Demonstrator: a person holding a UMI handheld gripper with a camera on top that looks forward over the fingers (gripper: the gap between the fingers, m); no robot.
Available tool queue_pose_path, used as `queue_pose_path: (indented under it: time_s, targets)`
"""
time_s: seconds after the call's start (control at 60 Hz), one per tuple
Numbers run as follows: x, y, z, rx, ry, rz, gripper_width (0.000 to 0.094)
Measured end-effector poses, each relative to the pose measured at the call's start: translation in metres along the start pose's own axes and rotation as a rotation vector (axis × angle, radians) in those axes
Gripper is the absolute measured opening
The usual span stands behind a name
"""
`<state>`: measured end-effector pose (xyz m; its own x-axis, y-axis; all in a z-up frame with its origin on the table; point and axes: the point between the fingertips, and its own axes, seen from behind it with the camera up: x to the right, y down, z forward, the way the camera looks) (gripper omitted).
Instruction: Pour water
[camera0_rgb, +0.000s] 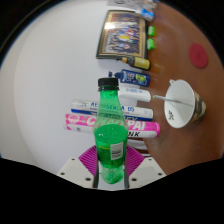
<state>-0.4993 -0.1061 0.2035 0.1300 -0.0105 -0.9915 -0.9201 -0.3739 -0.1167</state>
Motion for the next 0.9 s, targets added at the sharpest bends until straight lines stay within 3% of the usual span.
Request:
queue_pose_path:
  time_s: [0.267, 0.4, 0.633, 0.9]
  targets:
    - [0.003, -0.003, 0.002, -0.021, -0.110, 0.643, 0.0341]
    - [0.017, 0.002, 0.003, -0.029, -0.091, 0.753, 0.0340]
    - [0.011, 0.002, -0.004, -0.052, -0.059, 0.638, 0.0340]
    - [-0.045, -0.054, -0.022, -0.062, -0.004, -0.090, 0.0343]
